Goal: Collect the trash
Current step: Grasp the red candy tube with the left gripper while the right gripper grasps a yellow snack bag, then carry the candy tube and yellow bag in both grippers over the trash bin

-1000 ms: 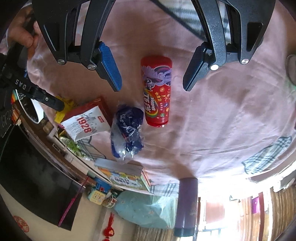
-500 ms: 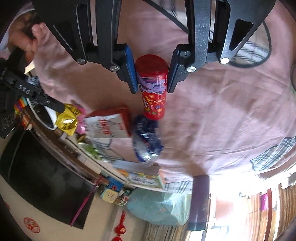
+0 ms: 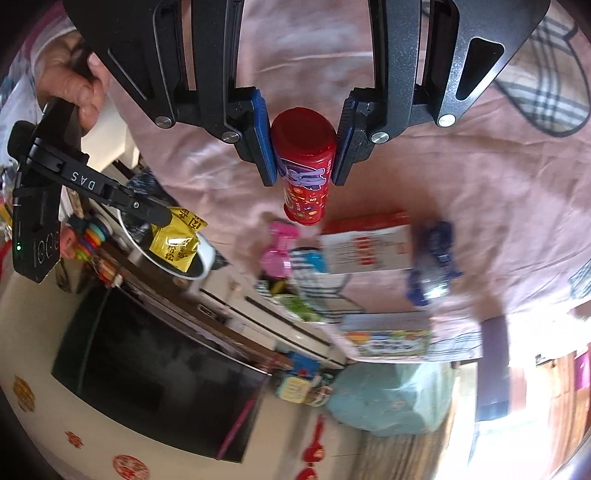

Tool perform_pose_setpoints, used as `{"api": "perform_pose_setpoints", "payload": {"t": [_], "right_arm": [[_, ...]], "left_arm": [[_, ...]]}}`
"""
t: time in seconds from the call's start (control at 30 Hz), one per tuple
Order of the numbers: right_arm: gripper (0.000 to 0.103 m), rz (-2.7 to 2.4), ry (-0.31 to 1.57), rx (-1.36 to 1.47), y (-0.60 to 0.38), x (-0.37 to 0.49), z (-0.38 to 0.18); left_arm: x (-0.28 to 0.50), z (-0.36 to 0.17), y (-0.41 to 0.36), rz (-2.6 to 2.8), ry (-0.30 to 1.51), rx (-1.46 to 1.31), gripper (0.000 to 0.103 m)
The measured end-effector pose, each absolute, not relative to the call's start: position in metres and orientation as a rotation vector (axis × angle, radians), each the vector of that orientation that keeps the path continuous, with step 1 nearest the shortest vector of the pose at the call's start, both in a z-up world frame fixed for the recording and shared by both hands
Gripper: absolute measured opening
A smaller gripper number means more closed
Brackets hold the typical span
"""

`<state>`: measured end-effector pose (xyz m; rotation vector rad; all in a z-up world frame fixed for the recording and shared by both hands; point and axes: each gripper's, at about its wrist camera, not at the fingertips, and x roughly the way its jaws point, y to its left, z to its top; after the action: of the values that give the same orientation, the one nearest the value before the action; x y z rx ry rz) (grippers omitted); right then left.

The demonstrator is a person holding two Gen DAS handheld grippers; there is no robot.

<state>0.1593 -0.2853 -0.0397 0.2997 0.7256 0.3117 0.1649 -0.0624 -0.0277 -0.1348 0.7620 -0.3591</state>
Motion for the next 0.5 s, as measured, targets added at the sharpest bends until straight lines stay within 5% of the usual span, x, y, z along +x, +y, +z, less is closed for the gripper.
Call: {"api": "perform_pose_setpoints", "payload": {"t": [0.5], "right_arm": [[0.005, 0.145, 0.673, 0.355, -0.375, 0.142, -0.030]], "left_arm": [[0.188, -0.011, -0.165, -0.517, 0.739, -0.045, 0.029]]}}
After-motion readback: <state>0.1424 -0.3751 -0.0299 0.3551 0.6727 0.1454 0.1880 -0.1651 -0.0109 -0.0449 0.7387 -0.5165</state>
